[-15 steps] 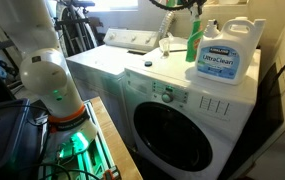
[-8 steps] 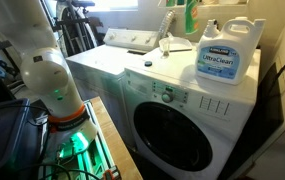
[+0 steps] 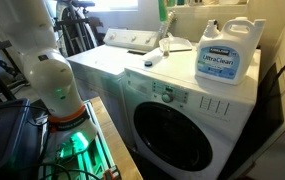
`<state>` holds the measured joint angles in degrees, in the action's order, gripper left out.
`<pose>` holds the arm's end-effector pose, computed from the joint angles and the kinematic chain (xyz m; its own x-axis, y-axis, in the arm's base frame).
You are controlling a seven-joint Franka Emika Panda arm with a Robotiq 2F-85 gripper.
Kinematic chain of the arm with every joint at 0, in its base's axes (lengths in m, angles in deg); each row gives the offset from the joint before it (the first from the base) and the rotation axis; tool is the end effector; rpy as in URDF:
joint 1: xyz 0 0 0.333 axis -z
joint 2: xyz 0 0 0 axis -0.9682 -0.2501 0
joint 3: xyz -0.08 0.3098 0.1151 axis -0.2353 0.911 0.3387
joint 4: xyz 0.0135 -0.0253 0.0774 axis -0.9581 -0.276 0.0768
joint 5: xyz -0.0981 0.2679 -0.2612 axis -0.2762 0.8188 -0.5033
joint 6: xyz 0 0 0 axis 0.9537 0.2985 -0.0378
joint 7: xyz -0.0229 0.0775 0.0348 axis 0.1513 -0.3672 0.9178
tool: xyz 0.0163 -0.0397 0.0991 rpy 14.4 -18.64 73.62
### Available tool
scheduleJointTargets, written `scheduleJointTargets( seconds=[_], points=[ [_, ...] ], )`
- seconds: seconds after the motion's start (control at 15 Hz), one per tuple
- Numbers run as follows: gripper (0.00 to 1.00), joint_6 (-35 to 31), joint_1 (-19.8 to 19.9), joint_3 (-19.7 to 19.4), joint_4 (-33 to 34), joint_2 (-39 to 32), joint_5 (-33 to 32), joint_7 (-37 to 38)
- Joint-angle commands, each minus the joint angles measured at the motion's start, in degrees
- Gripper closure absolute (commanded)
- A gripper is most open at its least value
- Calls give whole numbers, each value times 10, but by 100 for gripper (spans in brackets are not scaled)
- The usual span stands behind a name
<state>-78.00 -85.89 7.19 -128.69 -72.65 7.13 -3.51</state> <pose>0.5455 0.2241 0.7692 0.4283 0.7503 0.5035 0.7649 -0.5977 0.2401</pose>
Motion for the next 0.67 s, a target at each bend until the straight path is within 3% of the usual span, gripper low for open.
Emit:
scheduleJointTargets(
  seconds=[0.0, 0.33, 0.6],
  points=[
    [88, 6, -15, 22, 5, 1, 49, -83],
    [88, -16, -37, 58, -59, 27, 94, -192],
    [88, -97, -63, 86, -170, 65, 77, -157]
  ],
)
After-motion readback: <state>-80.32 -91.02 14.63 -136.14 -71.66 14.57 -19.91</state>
